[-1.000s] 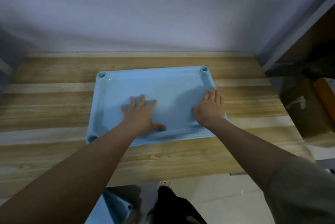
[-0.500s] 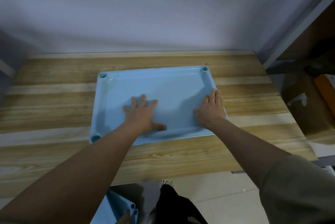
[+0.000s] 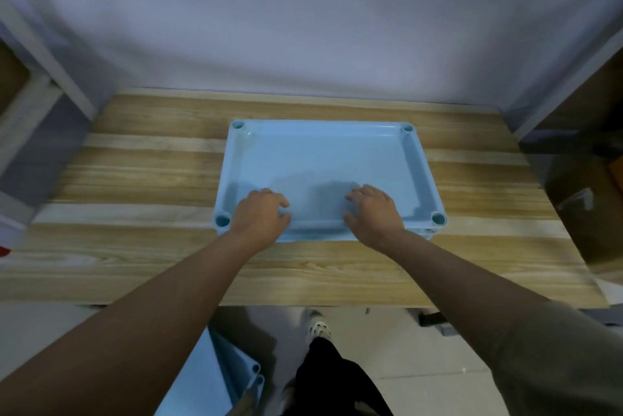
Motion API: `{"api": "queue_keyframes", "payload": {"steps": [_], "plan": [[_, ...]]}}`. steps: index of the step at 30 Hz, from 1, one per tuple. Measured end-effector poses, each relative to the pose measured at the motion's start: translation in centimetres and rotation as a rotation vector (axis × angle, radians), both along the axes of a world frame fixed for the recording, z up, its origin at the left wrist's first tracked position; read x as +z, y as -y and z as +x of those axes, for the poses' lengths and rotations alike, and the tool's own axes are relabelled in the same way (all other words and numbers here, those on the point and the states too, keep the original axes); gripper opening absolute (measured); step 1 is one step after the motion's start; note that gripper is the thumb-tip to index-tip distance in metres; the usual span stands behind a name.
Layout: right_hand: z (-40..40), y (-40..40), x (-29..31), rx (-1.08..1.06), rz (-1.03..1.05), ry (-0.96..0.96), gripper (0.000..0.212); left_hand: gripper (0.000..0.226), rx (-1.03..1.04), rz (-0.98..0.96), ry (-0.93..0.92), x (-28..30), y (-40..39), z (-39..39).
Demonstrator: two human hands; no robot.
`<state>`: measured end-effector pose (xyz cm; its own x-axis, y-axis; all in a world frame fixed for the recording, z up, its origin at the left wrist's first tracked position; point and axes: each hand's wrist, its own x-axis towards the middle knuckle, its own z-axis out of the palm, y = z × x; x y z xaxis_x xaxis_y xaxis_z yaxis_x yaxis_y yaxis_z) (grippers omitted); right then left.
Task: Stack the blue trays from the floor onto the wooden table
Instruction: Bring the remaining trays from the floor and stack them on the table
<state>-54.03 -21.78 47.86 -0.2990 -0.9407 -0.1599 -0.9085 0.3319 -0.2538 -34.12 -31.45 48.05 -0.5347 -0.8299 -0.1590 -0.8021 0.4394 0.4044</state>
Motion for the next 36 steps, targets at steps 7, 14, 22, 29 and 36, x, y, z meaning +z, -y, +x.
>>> {"api": "queue_keyframes", "payload": {"steps": [7, 14, 22, 29, 36], "plan": [[2.7, -2.3, 0.8, 0.061, 0.064, 0.053, 0.041, 0.029, 0.067, -0.019, -0.077, -0.1, -2.6, 4.0], [3.5, -4.0, 1.2, 0.111, 0.121, 0.040, 0.054, 0.041, 0.074, 0.047, -0.075, 0.4, -5.0, 5.5], [3.1, -8.0, 1.4, 0.171, 0.058, 0.117, 0.055, 0.032, 0.205, 0.060, -0.113, 0.5, -10.0, 5.0], [3.2, -14.6, 0.6, 0.215, -0.028, 0.246, 0.045, 0.033, 0.564, 0.353, -0.309, -1.3, -18.6, 5.2], [5.1, -19.0, -2.5, 0.261, 0.106, 0.349, 0.036, 0.009, 0.831, 0.573, -0.505, -2.8, -26.0, 8.9]]}}
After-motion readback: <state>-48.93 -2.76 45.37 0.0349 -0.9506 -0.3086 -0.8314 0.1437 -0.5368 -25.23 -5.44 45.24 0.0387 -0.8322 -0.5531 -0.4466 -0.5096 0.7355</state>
